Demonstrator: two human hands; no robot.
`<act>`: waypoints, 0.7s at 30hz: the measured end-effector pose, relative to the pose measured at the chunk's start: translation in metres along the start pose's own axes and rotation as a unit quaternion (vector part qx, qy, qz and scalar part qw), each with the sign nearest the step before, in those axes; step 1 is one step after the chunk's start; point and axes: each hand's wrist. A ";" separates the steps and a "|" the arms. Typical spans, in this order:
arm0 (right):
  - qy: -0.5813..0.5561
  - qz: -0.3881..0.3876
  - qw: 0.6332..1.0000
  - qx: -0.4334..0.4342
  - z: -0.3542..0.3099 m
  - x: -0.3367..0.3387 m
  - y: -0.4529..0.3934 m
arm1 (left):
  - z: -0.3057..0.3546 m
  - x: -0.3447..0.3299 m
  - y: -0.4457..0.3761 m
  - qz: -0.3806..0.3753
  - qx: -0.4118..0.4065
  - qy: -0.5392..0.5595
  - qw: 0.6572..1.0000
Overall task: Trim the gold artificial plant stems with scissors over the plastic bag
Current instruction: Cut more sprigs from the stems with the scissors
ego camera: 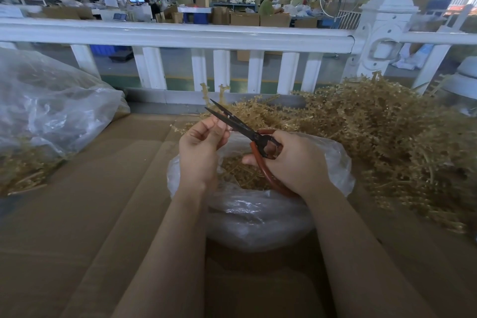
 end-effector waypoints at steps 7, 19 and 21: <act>0.023 0.013 1.000 0.001 -0.001 0.001 0.001 | -0.001 -0.001 0.000 0.004 0.009 -0.013 1.000; 0.020 0.016 1.000 -0.002 -0.002 0.002 0.001 | -0.001 -0.001 0.000 -0.004 0.011 -0.014 1.000; 0.024 0.017 1.000 -0.005 -0.001 0.002 0.001 | 0.000 -0.002 0.001 -0.018 0.002 -0.019 1.000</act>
Point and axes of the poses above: each hand's wrist, its own y-axis away from the middle knuckle, its own x-axis out of the back of the hand, z = x × y, and after that the axes turned 3 degrees about z, right-handed
